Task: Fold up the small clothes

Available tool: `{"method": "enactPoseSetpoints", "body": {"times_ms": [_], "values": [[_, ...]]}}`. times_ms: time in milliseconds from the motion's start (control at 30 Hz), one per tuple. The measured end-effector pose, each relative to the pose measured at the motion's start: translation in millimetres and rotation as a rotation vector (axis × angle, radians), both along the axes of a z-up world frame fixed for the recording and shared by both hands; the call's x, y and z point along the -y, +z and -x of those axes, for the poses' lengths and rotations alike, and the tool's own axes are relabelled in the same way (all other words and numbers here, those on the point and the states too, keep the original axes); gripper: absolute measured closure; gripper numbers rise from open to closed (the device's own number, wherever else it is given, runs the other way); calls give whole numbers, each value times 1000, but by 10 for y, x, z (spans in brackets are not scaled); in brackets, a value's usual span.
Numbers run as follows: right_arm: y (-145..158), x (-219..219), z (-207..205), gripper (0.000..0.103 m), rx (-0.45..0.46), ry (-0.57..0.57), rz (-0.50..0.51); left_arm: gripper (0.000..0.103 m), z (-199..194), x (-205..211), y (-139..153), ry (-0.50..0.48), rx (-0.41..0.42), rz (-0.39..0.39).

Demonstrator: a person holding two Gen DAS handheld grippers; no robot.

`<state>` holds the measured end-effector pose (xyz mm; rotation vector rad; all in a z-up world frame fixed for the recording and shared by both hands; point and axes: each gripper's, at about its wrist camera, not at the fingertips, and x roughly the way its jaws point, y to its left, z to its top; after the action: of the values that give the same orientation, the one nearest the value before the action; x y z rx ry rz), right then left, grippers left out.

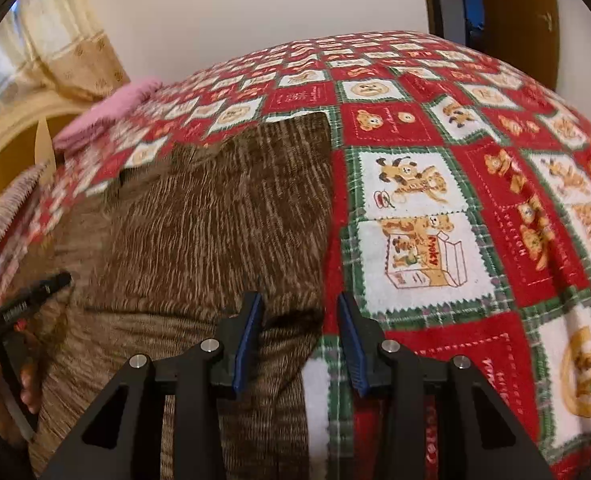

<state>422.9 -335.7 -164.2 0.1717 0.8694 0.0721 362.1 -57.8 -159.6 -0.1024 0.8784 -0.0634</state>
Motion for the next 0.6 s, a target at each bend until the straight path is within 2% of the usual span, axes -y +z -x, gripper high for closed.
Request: {"method": "enactPoseSetpoints", "body": {"times_ms": [67, 167, 233, 333, 367, 400, 433, 500, 600], "values": [[103, -28, 5, 63, -8, -13, 42, 0, 3, -16, 2, -1, 4, 12], [371, -121, 9, 61, 65, -60, 58, 0, 12, -53, 6, 4, 8, 31], [433, -330, -82, 57, 66, -31, 81, 0, 11, -61, 4, 4, 7, 36], [267, -609, -300, 57, -34, 41, 79, 0, 14, -57, 5, -2, 7, 38], [149, -635, -349, 56, -87, 25, 67, 0, 17, -64, 7, -1, 7, 44], [82, -634, -338, 56, -90, -4, 48, 0, 24, -78, 11, -1, 10, 52], [43, -643, -264, 56, -48, -32, 42, 0, 34, -101, 18, 3, 13, 64], [10, -720, -126, 56, -3, -32, 94, 0, 69, -157, 38, 23, 29, 84], [8, -746, -27, 56, 24, -31, 115, 0, 140, -304, 42, 64, 39, 145]]}}
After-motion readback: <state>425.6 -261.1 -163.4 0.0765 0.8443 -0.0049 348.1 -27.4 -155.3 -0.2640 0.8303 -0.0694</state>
